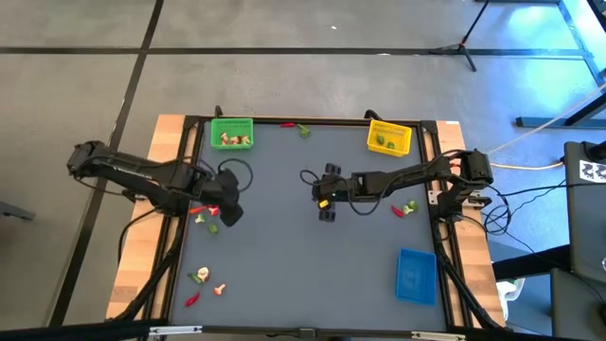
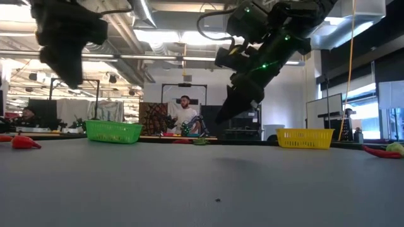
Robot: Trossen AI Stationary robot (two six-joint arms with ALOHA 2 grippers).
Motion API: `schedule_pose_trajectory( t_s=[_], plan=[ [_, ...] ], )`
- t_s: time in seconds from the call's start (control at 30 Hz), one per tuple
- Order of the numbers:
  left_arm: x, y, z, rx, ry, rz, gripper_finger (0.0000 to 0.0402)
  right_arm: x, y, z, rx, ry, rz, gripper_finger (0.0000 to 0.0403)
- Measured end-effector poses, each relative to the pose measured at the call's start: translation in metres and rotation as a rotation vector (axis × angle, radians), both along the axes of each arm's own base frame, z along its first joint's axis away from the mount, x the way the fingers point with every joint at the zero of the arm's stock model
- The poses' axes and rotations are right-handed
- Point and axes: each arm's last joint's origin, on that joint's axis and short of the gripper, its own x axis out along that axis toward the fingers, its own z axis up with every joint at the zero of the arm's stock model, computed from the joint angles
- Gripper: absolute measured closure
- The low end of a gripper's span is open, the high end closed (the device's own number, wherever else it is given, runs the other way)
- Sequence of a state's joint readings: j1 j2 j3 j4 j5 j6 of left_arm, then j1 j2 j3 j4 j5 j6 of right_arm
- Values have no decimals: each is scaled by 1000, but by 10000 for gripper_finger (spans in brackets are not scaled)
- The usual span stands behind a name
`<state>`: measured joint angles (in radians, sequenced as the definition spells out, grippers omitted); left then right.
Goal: Sort produce into baskets
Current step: Put the red mushroom into the green bin
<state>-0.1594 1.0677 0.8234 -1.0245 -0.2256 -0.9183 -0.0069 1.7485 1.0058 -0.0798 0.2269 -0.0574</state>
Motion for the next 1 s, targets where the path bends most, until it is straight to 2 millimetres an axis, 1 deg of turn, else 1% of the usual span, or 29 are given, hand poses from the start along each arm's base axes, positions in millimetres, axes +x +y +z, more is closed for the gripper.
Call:
schedule_pose_trajectory(
  t_s=[0.2, 0.33, 0.57, 0.7, 0.8, 1.0],
  plan=[
    [1, -16, -9, -14, 70, -38, 218, 0, 1, 0, 41, -8, 3, 198],
    [3, -22, -19, -3, 179, -41, 218, 0, 1, 0, 43, -9, 1, 198],
    [8, -24, -38, 40, 354, -22, 218, 0, 1, 0, 45, -10, -1, 198],
    [8, -25, -56, 30, 416, 7, 218, 0, 1, 0, 45, -10, -2, 198],
    [5, -24, -67, 32, 448, 33, 218, 0, 1, 0, 44, -11, -3, 198],
    [1, -23, -82, 33, 478, 62, 218, 0, 1, 0, 43, -10, -4, 198]
  ],
)
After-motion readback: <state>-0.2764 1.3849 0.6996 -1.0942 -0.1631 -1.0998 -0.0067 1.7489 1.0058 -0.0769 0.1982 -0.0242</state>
